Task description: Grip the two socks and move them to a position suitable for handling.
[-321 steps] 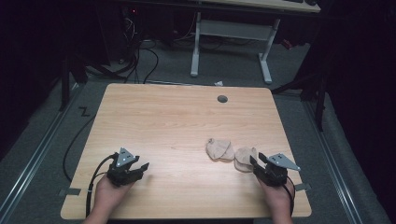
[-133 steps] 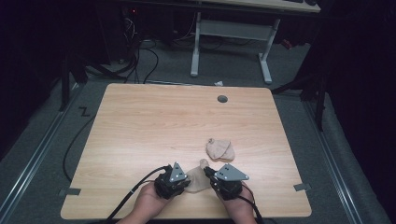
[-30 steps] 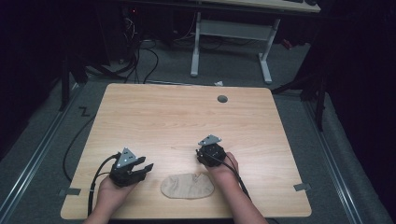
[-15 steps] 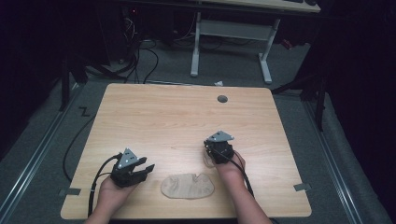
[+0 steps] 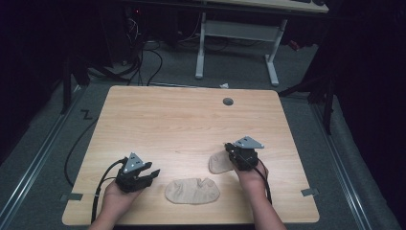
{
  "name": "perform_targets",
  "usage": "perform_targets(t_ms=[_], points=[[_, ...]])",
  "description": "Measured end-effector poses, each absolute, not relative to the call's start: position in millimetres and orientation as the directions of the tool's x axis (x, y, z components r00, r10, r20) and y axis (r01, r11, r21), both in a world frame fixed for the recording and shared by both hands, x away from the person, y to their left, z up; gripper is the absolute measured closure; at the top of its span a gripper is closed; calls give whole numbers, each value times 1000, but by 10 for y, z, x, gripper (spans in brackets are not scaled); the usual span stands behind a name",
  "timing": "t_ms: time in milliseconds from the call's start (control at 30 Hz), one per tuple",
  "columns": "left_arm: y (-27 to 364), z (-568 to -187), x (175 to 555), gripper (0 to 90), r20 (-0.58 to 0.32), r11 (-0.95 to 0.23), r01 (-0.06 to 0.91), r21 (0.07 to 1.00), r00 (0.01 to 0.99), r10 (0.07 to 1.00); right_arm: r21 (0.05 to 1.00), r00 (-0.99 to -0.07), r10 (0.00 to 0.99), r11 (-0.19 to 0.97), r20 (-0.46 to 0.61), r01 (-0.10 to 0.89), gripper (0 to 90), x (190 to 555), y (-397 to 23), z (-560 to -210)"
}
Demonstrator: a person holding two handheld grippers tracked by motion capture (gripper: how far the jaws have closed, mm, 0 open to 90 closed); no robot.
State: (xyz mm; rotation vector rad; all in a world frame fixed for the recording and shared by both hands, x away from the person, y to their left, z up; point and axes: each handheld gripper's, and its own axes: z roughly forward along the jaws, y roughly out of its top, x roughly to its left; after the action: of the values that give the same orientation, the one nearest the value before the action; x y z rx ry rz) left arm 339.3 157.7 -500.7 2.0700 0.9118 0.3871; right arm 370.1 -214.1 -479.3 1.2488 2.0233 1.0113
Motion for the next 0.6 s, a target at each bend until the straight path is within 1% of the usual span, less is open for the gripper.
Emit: perform_targets(t_ms=[233,600], points=[[1561,-5017,3401,552,-42,-403,469,786,691,722,828,-374,926,249,-51,502,850,3542,-2400,-4866],[1556,-5018,3398,551,-39,-404,468,786,690,723,808,-328,942,244,-67,536,850,3391,-2676,-5032]])
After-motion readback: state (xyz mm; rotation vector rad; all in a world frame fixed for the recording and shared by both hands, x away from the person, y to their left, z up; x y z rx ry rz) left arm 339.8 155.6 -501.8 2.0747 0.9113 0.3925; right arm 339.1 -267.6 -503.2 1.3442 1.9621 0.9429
